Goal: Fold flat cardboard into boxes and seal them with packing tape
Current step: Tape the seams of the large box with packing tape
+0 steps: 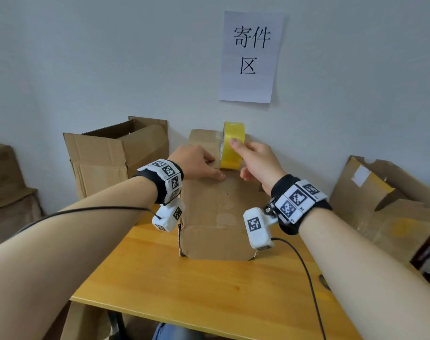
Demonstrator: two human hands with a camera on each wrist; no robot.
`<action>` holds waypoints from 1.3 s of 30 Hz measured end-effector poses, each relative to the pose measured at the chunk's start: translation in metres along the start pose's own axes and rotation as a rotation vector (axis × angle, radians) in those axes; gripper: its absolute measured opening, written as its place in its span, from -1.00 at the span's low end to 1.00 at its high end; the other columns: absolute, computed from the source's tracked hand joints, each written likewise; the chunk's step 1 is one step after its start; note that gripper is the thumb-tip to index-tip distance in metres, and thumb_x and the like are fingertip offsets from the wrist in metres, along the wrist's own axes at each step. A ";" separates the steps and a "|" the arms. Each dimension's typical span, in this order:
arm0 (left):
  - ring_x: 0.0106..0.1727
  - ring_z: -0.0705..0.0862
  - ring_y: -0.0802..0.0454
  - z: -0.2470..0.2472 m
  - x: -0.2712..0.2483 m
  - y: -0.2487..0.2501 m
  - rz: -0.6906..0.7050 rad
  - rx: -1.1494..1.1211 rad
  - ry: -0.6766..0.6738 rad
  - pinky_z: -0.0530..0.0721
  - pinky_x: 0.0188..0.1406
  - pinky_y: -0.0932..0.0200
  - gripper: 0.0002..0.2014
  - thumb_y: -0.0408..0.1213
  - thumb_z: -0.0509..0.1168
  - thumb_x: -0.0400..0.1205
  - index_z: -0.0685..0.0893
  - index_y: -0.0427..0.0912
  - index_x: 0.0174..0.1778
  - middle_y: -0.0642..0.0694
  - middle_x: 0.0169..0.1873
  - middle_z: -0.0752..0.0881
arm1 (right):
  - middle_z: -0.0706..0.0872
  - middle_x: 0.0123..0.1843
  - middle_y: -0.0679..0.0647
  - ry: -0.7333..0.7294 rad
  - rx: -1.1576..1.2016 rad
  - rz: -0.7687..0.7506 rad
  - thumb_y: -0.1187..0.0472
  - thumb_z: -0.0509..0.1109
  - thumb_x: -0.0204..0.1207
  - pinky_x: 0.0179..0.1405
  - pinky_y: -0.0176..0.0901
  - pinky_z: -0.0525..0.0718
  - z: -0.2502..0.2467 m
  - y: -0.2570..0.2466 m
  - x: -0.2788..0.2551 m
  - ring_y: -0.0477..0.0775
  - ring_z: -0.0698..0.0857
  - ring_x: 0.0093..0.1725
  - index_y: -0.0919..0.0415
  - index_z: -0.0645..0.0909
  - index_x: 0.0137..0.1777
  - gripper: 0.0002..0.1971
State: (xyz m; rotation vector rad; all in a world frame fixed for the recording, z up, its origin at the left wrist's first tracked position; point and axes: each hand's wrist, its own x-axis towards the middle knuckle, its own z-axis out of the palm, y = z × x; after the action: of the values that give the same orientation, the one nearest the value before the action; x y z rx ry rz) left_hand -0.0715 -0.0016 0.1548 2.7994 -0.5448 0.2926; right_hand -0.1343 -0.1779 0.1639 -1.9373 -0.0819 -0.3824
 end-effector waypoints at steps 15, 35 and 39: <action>-0.01 0.63 0.19 -0.006 0.006 0.000 0.053 -0.090 -0.033 0.47 -0.07 0.26 -0.53 0.13 0.55 0.48 0.80 0.03 0.27 0.08 0.14 0.82 | 0.43 -0.41 0.02 0.071 -0.077 -0.030 -0.24 0.31 0.64 -0.25 -0.06 0.45 0.009 -0.002 0.006 0.02 0.47 -0.41 0.45 0.62 0.14 -0.37; -0.27 0.58 0.26 -0.005 0.010 0.000 0.026 -0.134 -0.005 0.43 -0.38 0.30 -0.68 0.11 0.58 0.45 0.88 0.07 0.05 0.32 -0.37 0.64 | 0.34 -0.45 0.03 0.044 0.140 0.116 -0.19 0.42 0.55 -0.61 -0.33 0.32 0.002 -0.023 -0.042 0.07 0.46 -0.51 0.06 0.41 -0.24 -0.62; -0.24 0.61 0.21 -0.005 0.009 -0.001 0.039 -0.124 0.011 0.44 -0.37 0.29 -0.67 0.17 0.55 0.46 0.89 0.12 0.05 0.33 -0.38 0.65 | 0.32 -0.47 -0.03 0.030 0.124 0.153 -0.23 0.42 0.52 -0.61 -0.26 0.29 0.003 -0.011 -0.053 0.04 0.42 -0.49 0.07 0.46 -0.12 -0.62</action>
State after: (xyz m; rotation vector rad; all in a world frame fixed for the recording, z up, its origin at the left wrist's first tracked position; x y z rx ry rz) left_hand -0.0641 -0.0022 0.1611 2.6688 -0.5942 0.2721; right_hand -0.1863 -0.1649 0.1563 -1.8017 0.0603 -0.2976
